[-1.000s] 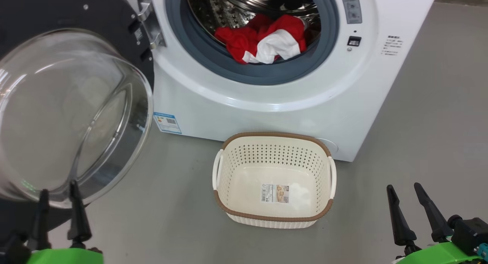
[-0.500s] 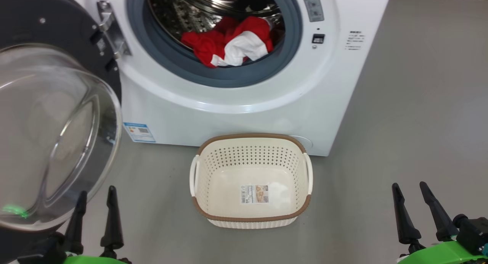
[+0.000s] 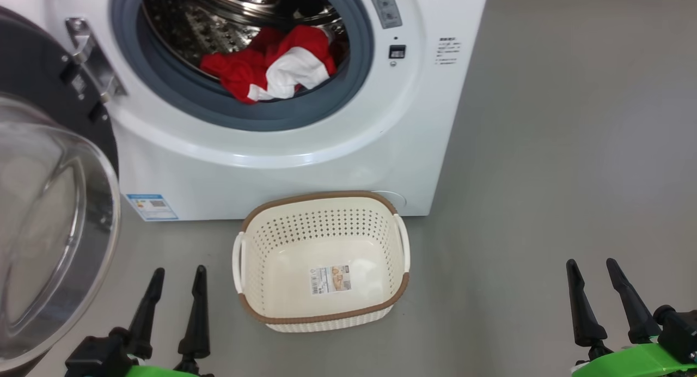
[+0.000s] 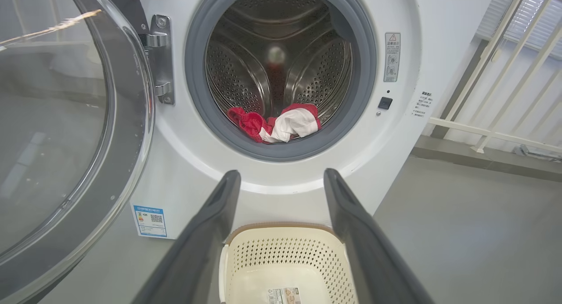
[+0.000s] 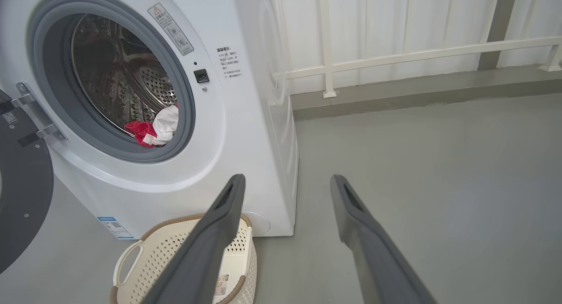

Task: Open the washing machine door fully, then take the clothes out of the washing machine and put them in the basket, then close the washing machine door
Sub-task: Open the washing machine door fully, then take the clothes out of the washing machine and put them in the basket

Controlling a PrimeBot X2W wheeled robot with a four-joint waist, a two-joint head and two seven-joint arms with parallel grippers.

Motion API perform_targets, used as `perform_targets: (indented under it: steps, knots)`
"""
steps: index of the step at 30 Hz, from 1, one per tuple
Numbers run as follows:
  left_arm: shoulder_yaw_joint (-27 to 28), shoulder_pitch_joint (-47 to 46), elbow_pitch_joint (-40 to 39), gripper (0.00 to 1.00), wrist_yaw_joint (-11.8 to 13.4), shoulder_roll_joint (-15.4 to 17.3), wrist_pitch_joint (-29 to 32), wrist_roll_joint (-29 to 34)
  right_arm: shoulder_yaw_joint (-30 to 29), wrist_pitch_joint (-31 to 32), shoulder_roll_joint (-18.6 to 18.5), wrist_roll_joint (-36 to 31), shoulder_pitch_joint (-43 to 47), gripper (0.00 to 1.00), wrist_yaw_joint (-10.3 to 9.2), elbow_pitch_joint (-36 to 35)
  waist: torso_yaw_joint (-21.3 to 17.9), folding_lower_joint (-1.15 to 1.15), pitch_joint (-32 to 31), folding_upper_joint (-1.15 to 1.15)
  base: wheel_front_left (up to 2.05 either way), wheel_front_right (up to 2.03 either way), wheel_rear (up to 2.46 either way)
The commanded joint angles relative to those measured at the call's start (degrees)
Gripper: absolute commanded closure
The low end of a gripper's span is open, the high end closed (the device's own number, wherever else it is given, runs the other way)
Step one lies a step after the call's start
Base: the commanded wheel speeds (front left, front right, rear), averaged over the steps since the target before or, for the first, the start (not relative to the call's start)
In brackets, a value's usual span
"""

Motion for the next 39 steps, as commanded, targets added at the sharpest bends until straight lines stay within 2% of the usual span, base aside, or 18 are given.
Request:
perform_targets:
  steps: [1,15,39]
  knots:
    - [1.3,0.0,-1.8,0.0,-0.3,1.0,-0.3,0.6,0.9,-0.4,-0.5,0.7,-2.4,0.0,0.43,-1.2,-1.5,0.0,-0.1,0.0,0.0,0.0,0.0]
    - [-1.5,-0.7,-1.9,0.0,-0.3,1.0,-0.3,0.5,-0.4,-0.4,-0.1,0.7,-2.1,0.0,0.43,-1.5,-5.1,0.0,0.4,0.0,0.0,0.0,0.0]
    - [-1.6,-2.4,-1.8,0.0,-0.3,1.1,-0.3,0.8,-0.6,-0.4,0.1,0.6,-3.3,0.0,0.43,-1.7,-4.6,0.0,1.6,0.0,0.0,0.0,0.0]
